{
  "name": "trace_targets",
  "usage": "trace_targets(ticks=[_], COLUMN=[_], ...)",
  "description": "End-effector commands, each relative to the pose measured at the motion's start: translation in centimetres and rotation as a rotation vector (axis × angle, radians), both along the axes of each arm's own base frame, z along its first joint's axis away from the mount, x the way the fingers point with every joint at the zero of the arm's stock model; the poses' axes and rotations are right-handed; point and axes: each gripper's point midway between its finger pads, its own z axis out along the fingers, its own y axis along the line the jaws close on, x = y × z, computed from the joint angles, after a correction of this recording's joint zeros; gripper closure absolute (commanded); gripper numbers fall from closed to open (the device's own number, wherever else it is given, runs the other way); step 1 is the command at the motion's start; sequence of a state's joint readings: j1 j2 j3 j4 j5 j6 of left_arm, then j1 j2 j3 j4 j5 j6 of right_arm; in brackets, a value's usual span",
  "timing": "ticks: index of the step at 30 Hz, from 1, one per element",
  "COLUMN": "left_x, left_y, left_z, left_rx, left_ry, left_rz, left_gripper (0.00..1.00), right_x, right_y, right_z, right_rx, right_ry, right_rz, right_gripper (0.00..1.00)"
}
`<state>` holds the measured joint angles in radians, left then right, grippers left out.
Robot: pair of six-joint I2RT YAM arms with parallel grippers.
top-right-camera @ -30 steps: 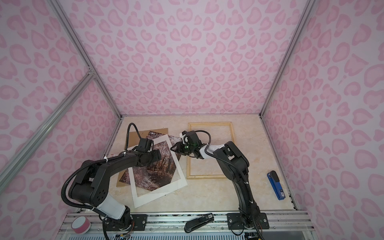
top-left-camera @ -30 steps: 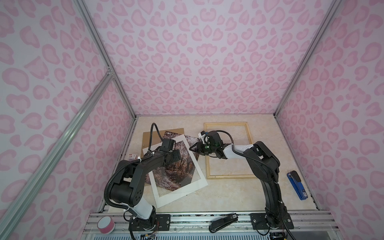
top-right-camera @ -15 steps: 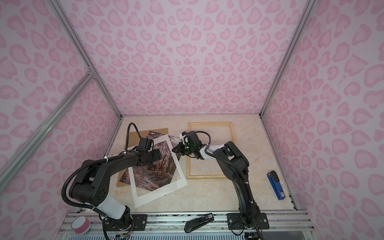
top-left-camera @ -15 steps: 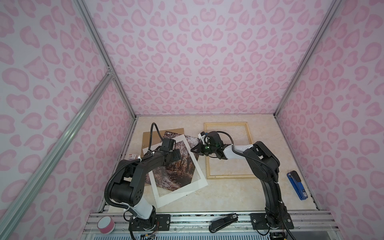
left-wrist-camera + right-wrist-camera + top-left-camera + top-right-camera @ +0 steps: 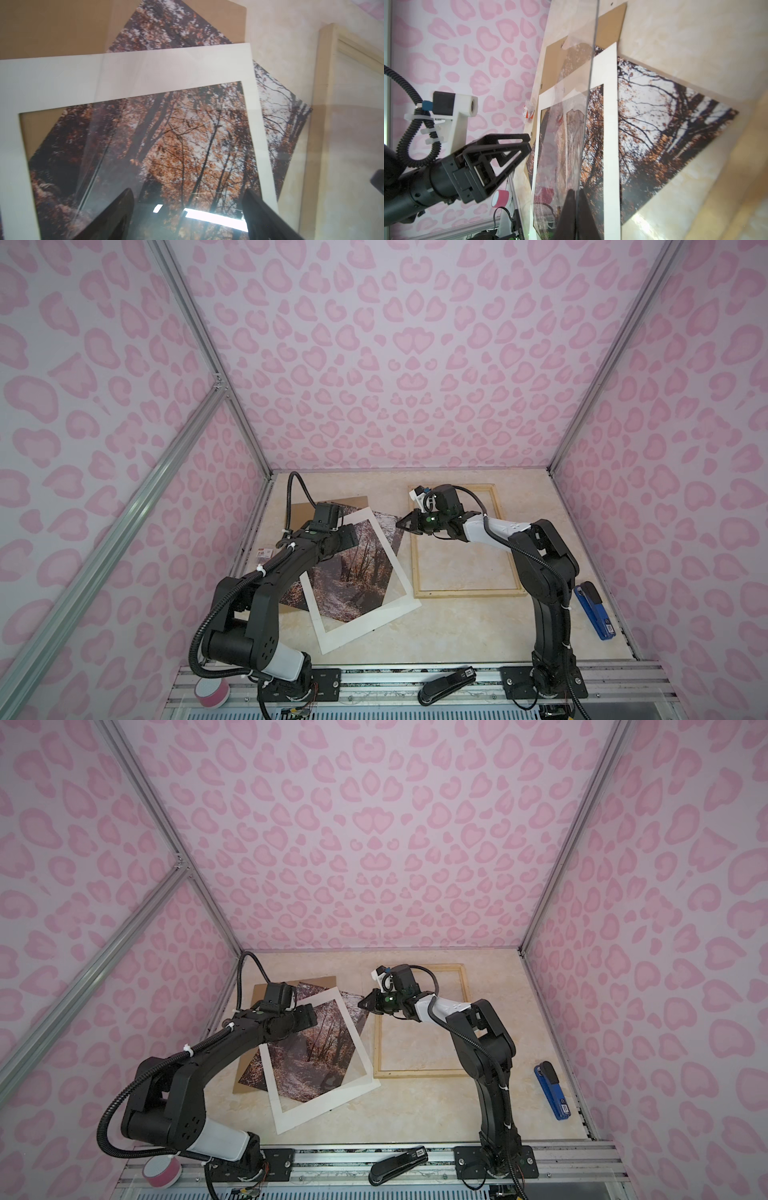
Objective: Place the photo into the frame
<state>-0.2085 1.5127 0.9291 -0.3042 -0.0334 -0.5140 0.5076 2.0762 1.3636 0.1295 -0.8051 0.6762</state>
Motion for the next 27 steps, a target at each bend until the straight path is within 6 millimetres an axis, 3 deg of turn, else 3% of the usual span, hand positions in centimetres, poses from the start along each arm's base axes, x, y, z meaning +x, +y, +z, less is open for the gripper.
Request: trace_targets(ticks=[1, 11, 17, 18, 27], left_x=[-0.3, 0.1, 0.1, 0.0, -0.1], left_y=[2.4, 5.0, 4.8, 4.8, 3.9], left_z=[-1.0, -3.7, -4.9, -5.2, -6.4], left_rx=[0.055, 0.065, 0.040, 0.041, -0.001], left_ry=[0.044, 0.125, 0.148, 0.157, 0.176], left_rz=[0.052, 0.110, 0.091, 0.090, 0.059], left_gripper=[0.16, 0.17, 0.17, 0.17, 0.19], right_x=[-0.9, 0.2, 0.1, 0.7, 0.7], right_y=[-0.3, -2.2, -3.1, -2.8, -3.0], right_z=[-1.3, -5.3, -7.2, -6.4, -7.1], right_rx=[-0.040, -0.224, -0.293, -0.287, -0.304], right_ry=[0.000, 0.015, 0.033, 0.011, 0.016], right_rz=[0.068, 0.057, 0.045, 0.042, 0.041], right_gripper=[1.00, 1.00, 1.00, 1.00, 1.00])
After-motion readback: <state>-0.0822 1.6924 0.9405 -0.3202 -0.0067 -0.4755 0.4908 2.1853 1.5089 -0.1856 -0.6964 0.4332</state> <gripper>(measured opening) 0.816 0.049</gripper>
